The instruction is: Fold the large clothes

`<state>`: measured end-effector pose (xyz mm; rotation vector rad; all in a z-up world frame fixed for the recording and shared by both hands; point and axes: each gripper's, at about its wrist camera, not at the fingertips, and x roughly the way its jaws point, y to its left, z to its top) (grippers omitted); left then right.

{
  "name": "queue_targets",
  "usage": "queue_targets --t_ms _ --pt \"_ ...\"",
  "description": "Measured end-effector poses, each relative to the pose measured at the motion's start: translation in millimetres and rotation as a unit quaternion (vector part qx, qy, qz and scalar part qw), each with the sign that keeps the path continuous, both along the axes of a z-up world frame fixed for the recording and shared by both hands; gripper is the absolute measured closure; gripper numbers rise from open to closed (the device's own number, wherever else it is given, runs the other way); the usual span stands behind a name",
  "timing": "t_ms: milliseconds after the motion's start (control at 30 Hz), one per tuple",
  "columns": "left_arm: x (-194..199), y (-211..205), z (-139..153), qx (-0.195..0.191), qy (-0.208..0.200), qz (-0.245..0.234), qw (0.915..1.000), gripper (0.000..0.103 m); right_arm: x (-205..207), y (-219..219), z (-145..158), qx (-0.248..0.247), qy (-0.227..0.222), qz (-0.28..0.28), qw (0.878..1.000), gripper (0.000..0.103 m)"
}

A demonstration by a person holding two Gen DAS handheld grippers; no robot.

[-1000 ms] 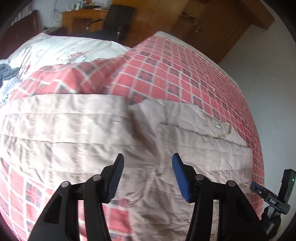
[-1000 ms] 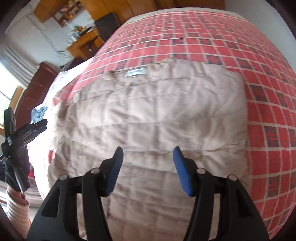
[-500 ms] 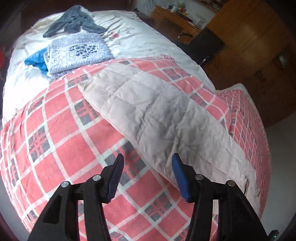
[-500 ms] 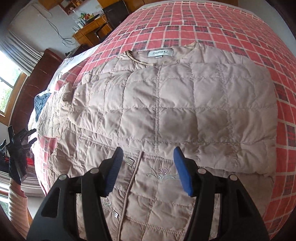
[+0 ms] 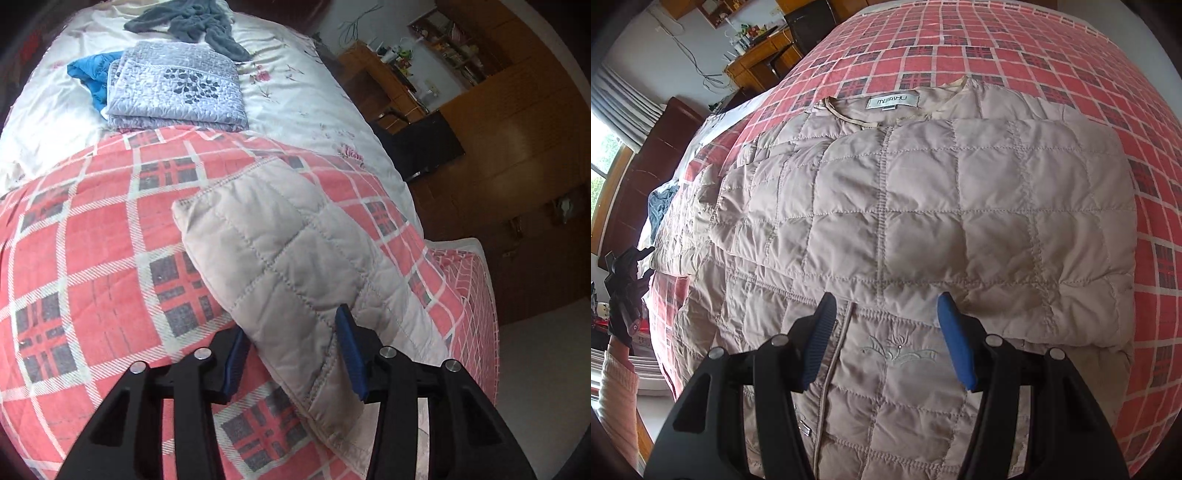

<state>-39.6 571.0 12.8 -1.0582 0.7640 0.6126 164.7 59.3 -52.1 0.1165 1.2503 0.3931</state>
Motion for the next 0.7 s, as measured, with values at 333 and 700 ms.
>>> queue_targets --t_ms 333,700 --pt "-6 -5 21 0.037 -0.032 0.001 0.9988 0.098 -1 -6 -1 -0.007 0.0 -0.005 1.0 0.046" --pt "40 -100 110 0.124 -0.111 -0.137 0.9765 0.099 -8 -28 3 -0.004 -0.005 -0.024 1.0 0.046"
